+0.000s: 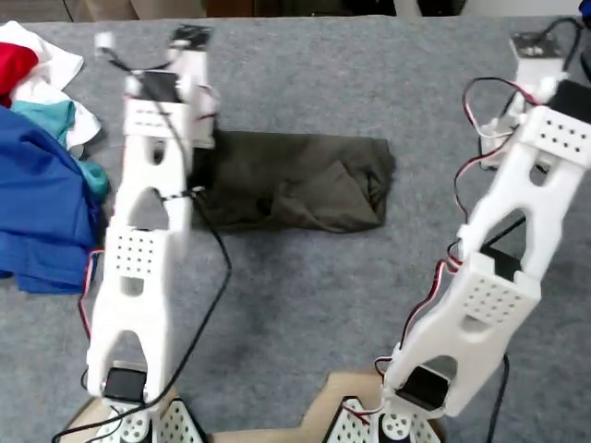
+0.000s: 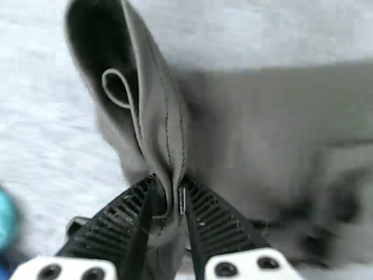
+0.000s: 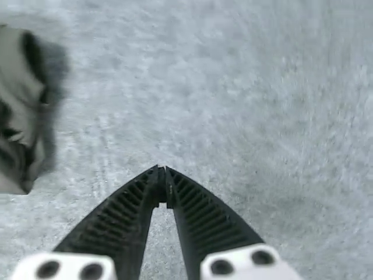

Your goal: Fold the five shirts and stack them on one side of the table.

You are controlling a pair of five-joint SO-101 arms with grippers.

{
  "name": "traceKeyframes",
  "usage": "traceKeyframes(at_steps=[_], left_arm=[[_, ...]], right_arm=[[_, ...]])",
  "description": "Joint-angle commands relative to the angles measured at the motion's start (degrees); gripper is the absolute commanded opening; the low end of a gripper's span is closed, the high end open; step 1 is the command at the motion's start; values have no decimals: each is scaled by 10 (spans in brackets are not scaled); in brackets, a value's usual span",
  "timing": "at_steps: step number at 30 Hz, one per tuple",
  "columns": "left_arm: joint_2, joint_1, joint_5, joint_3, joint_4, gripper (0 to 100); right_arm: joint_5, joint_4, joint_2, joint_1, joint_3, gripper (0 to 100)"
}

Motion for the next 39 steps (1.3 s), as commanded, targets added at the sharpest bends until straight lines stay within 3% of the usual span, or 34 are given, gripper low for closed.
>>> traceKeyframes(at_steps=[1, 10, 20, 28, 39], left_arm=[[-85, 62, 49, 52, 6, 19], [-99, 185, 190, -5, -12, 19], [-99, 231, 324, 26, -184, 19], [-99, 288, 341, 60, -220, 19], [-89, 315, 341, 61, -265, 21]], right_arm=[[-10, -8, 15, 20, -31, 8], [-47, -57, 41, 20, -31, 8], [-45, -95, 43, 44, -31, 9], [-45, -112, 46, 55, -26, 9], [-45, -109, 86, 56, -63, 9]])
